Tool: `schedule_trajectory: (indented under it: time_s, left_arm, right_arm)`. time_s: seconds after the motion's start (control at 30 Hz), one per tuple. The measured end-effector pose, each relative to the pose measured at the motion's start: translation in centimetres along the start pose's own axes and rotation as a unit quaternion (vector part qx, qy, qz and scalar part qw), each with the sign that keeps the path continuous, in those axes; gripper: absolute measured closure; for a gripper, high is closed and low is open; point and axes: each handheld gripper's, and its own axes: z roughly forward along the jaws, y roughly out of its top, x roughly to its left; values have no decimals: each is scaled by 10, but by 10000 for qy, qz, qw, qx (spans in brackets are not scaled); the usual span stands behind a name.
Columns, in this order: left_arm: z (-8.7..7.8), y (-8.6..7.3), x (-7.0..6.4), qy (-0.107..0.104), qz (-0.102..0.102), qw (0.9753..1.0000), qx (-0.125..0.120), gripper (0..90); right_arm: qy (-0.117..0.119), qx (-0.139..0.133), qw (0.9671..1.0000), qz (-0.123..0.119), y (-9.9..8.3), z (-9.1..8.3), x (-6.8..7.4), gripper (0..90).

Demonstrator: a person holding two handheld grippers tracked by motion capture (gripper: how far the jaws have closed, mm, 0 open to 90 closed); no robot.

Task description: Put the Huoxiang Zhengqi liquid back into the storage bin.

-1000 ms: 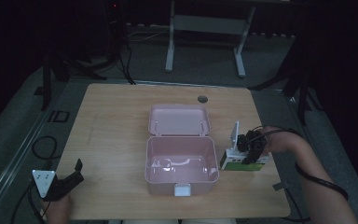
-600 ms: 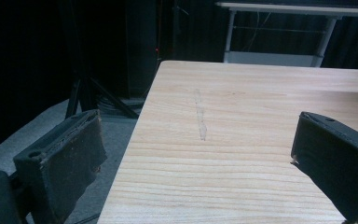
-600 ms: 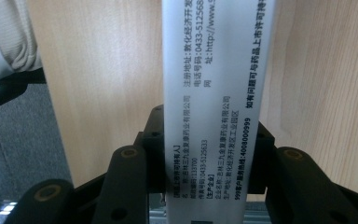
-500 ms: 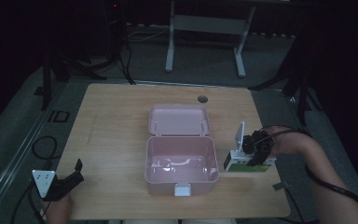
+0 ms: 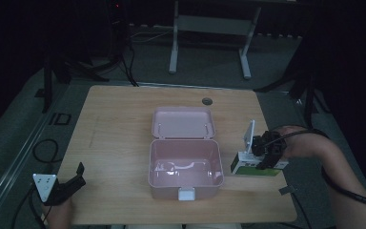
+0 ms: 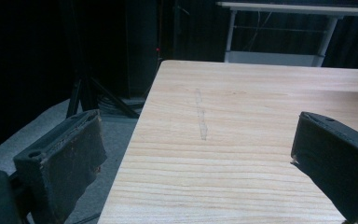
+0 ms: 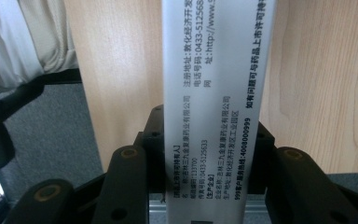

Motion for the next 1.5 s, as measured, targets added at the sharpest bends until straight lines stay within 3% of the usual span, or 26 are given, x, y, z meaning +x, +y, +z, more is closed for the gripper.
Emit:
schedule_trajectory:
  time_s: [0.23, 0.83, 1.2, 1.5]
  left_arm:
    - [0, 0, 0, -2, -10, 10000, -3, 27]
    - [0, 0, 0, 1, -8, 10000, -2, 27]
    - [0, 0, 1, -8, -42, 10000, -14, 27]
    - [-1, 0, 1, -9, -47, 10000, -14, 27]
  right_arm:
    - [-7, 2, 9999, 139, 4, -14, 3, 620]
    - [-102, -91, 9998, 146, 16, -48, 7, 621]
    - [-120, -100, 9998, 100, 37, -64, 9, 622]
    - [-52, -113, 9999, -39, 67, -69, 10, 622]
